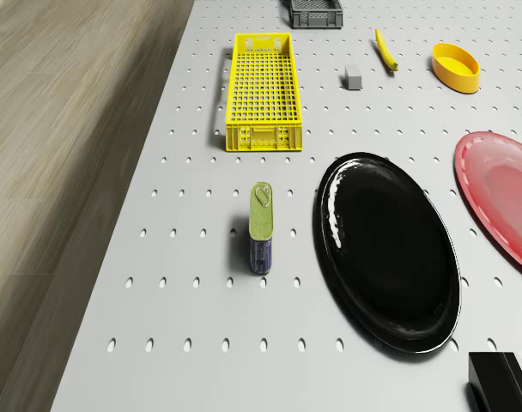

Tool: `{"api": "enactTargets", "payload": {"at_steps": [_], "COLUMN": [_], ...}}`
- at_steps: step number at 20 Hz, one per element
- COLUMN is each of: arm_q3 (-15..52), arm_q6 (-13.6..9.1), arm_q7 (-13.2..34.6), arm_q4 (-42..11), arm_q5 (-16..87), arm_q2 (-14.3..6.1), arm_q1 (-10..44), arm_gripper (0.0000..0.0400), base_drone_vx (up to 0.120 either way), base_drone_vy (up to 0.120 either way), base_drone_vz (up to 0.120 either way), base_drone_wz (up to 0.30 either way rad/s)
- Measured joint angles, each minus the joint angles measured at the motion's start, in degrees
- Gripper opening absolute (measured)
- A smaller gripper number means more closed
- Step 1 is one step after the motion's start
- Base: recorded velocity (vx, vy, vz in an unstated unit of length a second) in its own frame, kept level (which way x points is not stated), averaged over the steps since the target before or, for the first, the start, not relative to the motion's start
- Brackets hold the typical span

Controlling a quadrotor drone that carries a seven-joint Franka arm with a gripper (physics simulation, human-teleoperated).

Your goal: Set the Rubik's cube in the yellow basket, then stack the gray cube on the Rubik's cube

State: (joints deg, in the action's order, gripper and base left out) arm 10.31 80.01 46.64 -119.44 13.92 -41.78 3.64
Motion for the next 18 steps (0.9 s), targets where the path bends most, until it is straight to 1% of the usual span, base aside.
{"api": "enactTargets", "payload": {"at_steps": [3, 6, 8, 11, 13, 15, 17, 18], "arm_q3": [6.15, 15.02, 22.15, 33.09, 39.53, 44.90, 49.19, 50.96], "arm_q6": [0.42, 1.10, 1.61, 1.62, 0.45, -1.74, -4.46, -5.82], "arm_q7": [1.32, 3.68, 6.21, 12.00, 16.95, 22.12, 26.89, 28.99], "arm_q4": [-2.22, -7.20, -12.76, -23.73, -30.98, -36.76, -40.73, -42.13], "arm_q5": [8.85, 22.13, 33.55, 52.99, 65.61, 76.39, 84.64, 87.81], "arm_q2": [-0.57, -1.72, -2.97, -5.38, -7.05, -8.63, -10.13, -10.86], "arm_q1": [2.00, 5.13, 8.03, 13.98, 19.23, 25.30, 31.55, 34.50], "arm_gripper": [0.0400, 0.0400, 0.0400, 0.0400, 0.0400, 0.0400, 0.0400, 0.0400], "base_drone_vx": [0.120, 0.120, 0.120, 0.120, 0.120, 0.120, 0.120, 0.040], "base_drone_vy": [0.000, 0.000, 0.000, 0.000, 0.000, 0.000, 0.000, 0.000], "base_drone_vz": [-0.013, -0.120, -0.120, -0.120, -0.120, -0.120, -0.120, -0.120], "base_drone_wz": [0.000, 0.000, 0.000, 0.000, 0.000, 0.000, 0.000, 0.000]}}
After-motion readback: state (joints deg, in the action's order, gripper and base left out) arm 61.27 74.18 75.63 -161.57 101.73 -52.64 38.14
